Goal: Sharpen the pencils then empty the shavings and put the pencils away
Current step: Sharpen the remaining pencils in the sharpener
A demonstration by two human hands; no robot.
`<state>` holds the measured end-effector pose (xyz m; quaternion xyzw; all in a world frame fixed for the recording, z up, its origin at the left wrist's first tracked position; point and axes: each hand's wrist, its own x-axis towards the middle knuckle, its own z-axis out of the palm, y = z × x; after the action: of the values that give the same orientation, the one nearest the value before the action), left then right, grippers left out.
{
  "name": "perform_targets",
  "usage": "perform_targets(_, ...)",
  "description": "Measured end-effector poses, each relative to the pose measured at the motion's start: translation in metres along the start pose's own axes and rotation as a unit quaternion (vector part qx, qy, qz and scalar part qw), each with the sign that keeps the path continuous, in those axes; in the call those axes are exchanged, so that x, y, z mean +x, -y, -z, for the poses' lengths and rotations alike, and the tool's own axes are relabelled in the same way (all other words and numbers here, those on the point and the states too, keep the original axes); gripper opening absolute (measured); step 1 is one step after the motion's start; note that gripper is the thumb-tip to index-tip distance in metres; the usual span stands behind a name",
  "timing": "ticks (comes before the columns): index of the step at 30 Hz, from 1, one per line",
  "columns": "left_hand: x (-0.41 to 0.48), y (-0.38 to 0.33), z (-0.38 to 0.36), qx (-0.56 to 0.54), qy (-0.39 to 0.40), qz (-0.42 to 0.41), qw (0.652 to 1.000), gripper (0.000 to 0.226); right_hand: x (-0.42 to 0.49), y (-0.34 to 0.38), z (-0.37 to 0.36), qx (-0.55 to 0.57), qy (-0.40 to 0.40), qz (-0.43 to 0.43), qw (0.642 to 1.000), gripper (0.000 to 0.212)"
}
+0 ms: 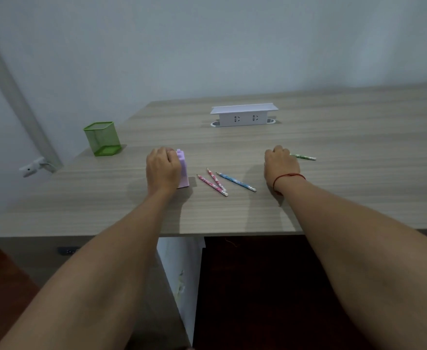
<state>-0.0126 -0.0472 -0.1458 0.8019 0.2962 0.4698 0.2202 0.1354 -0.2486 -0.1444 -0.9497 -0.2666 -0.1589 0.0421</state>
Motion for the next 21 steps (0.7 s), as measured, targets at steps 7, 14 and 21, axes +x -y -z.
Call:
perform_targets(7, 0.005, 0.004, -0.017, 0.036, -0.049, -0.029, 0.998, 0.043, 0.026, -0.048, -0.013, 0.007, 0.040, -0.120, 0.992, 0.049)
perform_targets(14, 0.007, 0.009, -0.021, 0.045, -0.059, -0.043, 0.996, 0.041, 0.034, -0.062, -0.025, 0.015, 0.072, -0.131, 0.989, 0.040)
perform_targets(21, 0.010, 0.004, -0.013, 0.036, -0.003, -0.036, 0.999, 0.044, 0.028, -0.032, -0.006, 0.037, 0.035, -0.053, 0.997, 0.037)
